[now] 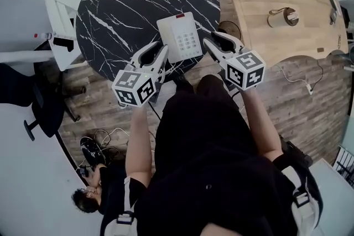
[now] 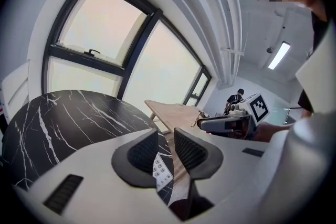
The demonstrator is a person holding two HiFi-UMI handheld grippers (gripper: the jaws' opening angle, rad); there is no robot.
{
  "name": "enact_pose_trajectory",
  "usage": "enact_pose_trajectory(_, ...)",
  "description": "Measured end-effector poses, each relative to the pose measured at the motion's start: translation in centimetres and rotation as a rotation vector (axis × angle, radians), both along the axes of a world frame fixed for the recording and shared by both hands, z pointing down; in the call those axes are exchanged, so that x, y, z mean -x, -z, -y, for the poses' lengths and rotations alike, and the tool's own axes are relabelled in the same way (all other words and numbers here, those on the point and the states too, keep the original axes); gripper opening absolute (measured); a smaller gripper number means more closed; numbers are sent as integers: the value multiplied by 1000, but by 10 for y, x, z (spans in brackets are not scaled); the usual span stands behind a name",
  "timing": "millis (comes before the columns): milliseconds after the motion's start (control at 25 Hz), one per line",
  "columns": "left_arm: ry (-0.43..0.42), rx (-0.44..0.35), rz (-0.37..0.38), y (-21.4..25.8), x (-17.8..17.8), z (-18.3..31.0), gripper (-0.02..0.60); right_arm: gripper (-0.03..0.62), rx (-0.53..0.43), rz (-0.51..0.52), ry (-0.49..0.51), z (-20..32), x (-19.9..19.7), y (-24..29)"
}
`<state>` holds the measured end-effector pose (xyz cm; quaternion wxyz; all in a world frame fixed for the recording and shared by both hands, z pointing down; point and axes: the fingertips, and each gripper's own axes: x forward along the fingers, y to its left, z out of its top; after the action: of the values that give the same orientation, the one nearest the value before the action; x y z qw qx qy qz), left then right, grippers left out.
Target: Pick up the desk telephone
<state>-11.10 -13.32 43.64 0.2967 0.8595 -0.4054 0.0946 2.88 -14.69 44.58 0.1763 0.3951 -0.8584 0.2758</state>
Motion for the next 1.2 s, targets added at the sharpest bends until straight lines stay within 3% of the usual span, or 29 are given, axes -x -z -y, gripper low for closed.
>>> enact_pose_trajectory(400, -34, 135, -14, -56, 5, 1, 194, 196, 120, -62, 27, -1, 6, -49)
enact_pose_trajectory(600, -8, 238, -79, -98, 9, 2, 255, 215, 170, -91, 59, 5, 3, -87)
enact_pose_trajectory(800, 7, 296, -101, -128, 10, 5, 275, 251, 219, -116, 96, 11, 4, -119)
enact_pose_trajectory(1200, 11, 399, -72, -180, 4, 16, 345, 284, 320, -124, 128, 22, 17, -173)
